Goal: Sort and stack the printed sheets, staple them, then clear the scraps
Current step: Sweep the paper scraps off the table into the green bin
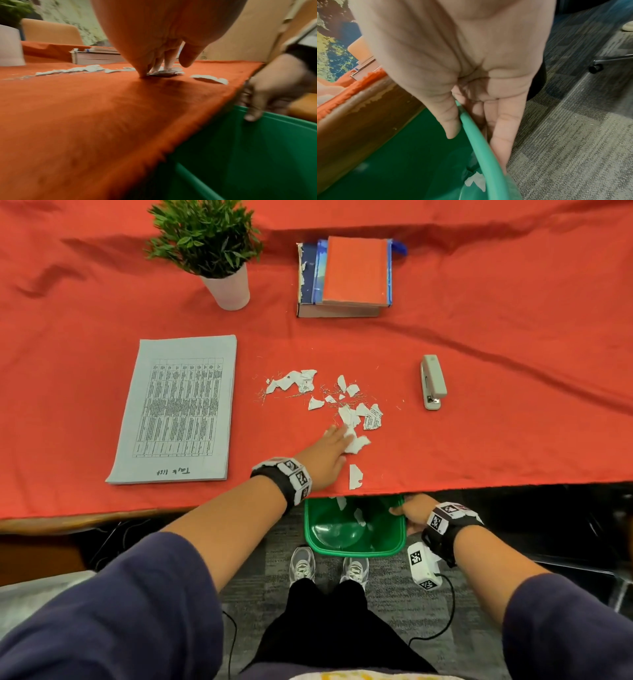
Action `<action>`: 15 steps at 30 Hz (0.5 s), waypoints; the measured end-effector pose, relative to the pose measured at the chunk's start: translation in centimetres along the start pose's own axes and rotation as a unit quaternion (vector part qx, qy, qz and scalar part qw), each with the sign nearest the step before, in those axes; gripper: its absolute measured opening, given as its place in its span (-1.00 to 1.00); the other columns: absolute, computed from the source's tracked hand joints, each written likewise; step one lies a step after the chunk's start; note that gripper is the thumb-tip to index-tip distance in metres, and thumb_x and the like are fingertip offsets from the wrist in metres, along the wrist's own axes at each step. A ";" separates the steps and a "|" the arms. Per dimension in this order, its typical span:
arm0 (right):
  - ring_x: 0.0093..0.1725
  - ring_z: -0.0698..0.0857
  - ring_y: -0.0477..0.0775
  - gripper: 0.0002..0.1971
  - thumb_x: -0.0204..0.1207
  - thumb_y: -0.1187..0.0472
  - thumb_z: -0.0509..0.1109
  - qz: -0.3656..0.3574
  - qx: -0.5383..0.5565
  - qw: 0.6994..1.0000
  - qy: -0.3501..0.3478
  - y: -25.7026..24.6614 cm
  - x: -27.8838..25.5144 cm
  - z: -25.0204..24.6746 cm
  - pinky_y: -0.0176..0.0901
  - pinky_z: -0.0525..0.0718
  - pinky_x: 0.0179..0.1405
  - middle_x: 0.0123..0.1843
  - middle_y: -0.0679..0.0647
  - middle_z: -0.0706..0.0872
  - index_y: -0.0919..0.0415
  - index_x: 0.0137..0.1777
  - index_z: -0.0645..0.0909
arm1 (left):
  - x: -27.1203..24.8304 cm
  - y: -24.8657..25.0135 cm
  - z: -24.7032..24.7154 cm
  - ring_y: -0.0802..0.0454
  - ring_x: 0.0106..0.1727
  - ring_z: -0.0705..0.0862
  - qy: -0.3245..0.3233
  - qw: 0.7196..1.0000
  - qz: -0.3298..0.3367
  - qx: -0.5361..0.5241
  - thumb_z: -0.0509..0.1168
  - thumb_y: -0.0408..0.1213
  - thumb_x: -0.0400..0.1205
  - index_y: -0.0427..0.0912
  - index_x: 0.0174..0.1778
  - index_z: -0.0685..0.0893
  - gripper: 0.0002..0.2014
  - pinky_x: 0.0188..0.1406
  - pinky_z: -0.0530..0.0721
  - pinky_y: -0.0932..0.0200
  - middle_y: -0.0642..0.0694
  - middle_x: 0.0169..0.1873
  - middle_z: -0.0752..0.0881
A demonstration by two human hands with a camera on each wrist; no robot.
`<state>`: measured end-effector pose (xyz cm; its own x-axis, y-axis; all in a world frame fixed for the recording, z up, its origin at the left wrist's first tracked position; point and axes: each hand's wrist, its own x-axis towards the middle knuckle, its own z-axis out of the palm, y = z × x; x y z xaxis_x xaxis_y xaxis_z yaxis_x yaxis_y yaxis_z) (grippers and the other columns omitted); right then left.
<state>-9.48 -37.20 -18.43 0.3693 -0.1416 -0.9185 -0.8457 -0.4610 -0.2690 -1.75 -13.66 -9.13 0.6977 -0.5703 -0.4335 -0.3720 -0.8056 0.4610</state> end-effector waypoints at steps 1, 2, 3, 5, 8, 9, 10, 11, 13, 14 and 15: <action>0.01 0.80 0.37 -0.74 0.52 0.26 0.46 0.003 0.005 1.000 -0.002 -0.1 -0.2 0.0 0.29 0.76 0.05 0.05 0.35 0.80 0.42 0.10 0.61 | -0.8 0.3 0.8 -0.07 0.70 -0.16 -0.007 1.000 0.021 0.004 0.00 -0.26 0.77 -0.16 0.69 0.03 -0.46 0.61 -0.09 0.09 -0.11 0.70 -0.10; 0.02 0.80 0.36 -0.74 0.53 0.26 0.46 0.007 0.011 1.000 -0.006 -0.3 -0.4 0.0 0.28 0.76 0.06 0.06 0.35 0.80 0.42 0.11 0.61 | -1.7 0.7 1.6 -0.04 0.70 -0.17 -0.015 0.999 0.040 0.009 0.00 -0.26 0.77 -0.14 0.69 0.03 -0.46 0.59 -0.08 0.11 -0.09 0.70 -0.11; 0.03 0.80 0.36 -0.74 0.53 0.25 0.46 0.011 0.014 1.000 -0.008 -0.3 -0.4 0.0 0.27 0.75 0.08 0.07 0.34 0.80 0.42 0.11 0.60 | -2.8 1.0 2.4 -0.02 0.69 -0.17 -0.024 0.998 0.056 0.014 0.00 -0.26 0.77 -0.12 0.69 0.04 -0.45 0.59 -0.07 0.12 -0.06 0.69 -0.12; 0.04 0.80 0.35 -0.71 0.52 0.23 0.48 0.019 0.010 1.000 -0.012 -0.3 -0.4 -0.2 0.25 0.75 0.09 0.07 0.33 0.80 0.43 0.11 0.60 | -5.0 1.8 3.8 0.03 0.68 -0.19 -0.046 0.995 0.084 0.023 0.02 -0.26 0.75 -0.09 0.69 0.03 -0.44 0.61 -0.03 0.10 -0.02 0.69 -0.15; 0.00 0.81 0.35 -0.66 0.49 0.22 0.51 0.020 -0.001 1.000 -0.012 0.0 0.0 -0.3 0.28 0.76 0.04 0.04 0.34 0.80 0.45 0.13 0.61 | -7.8 2.6 5.3 0.01 0.70 -0.17 -0.101 0.987 0.120 0.036 0.00 -0.27 0.76 -0.17 0.69 0.05 -0.46 0.66 0.05 0.07 -0.08 0.69 -0.12; -0.01 0.81 0.36 -0.64 0.47 0.22 0.52 0.017 -0.004 1.000 -0.011 0.1 0.0 -0.5 0.29 0.77 0.02 0.03 0.35 0.81 0.46 0.14 0.61 | -8.2 2.8 5.4 0.00 0.70 -0.11 -0.119 0.984 0.129 0.038 0.00 -0.27 0.77 -0.20 0.68 0.10 -0.48 0.66 0.13 0.05 -0.09 0.70 -0.06; -0.02 0.81 0.37 -0.63 0.46 0.22 0.52 0.017 -0.006 1.000 -0.012 0.3 0.2 -0.5 0.30 0.77 0.02 0.02 0.35 0.81 0.47 0.15 0.61 | -8.5 3.0 5.3 0.00 0.70 -0.01 -0.129 0.982 0.134 0.038 0.00 -0.28 0.77 -0.20 0.66 0.19 -0.51 0.63 0.23 0.04 -0.11 0.69 0.04; -0.02 0.81 0.37 -0.65 0.47 0.23 0.52 0.016 -0.005 1.000 -0.011 0.2 0.0 -0.5 0.30 0.77 0.02 0.02 0.36 0.81 0.48 0.14 0.62 | -8.3 3.1 4.9 -0.02 0.68 0.15 -0.121 0.983 0.136 0.030 0.01 -0.28 0.76 -0.20 0.61 0.31 -0.55 0.59 0.33 0.02 -0.12 0.66 0.19; -0.02 0.81 0.37 -0.70 0.49 0.26 0.50 0.014 -0.002 1.000 -0.007 0.2 -0.3 -0.7 0.29 0.77 0.02 0.02 0.36 0.81 0.47 0.10 0.63 | -7.2 3.5 3.4 -0.05 0.43 0.54 -0.053 0.991 0.125 -0.012 0.03 -0.28 0.75 -0.16 0.44 0.54 -0.63 0.38 0.58 -0.03 -0.11 0.45 0.55; -0.02 0.81 0.37 -0.71 0.49 0.25 0.50 0.011 -0.008 1.000 -0.006 0.2 -0.4 -0.7 0.28 0.77 0.02 0.02 0.36 0.81 0.47 0.08 0.63 | -6.3 3.7 2.4 -0.02 0.28 0.64 -0.014 0.994 0.109 -0.029 0.04 -0.27 0.74 -0.15 0.36 0.60 -0.66 0.26 0.66 0.00 -0.09 0.33 0.64; -0.03 0.82 0.37 -0.70 0.48 0.23 0.50 0.007 -0.019 1.000 -0.005 0.2 -0.6 -0.8 0.28 0.77 0.02 0.03 0.36 0.81 0.46 0.08 0.64 | -5.2 3.7 1.2 0.02 0.20 0.66 0.022 0.995 0.090 -0.035 0.04 -0.25 0.74 -0.14 0.32 0.61 -0.68 0.20 0.68 0.07 -0.06 0.25 0.67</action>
<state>-9.58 -37.91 -17.76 0.3537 -0.1384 -0.9251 -0.8355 -0.4914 -0.2459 -7.46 -13.87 -6.12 0.6507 -0.6949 -0.3061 -0.4502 -0.6777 0.5814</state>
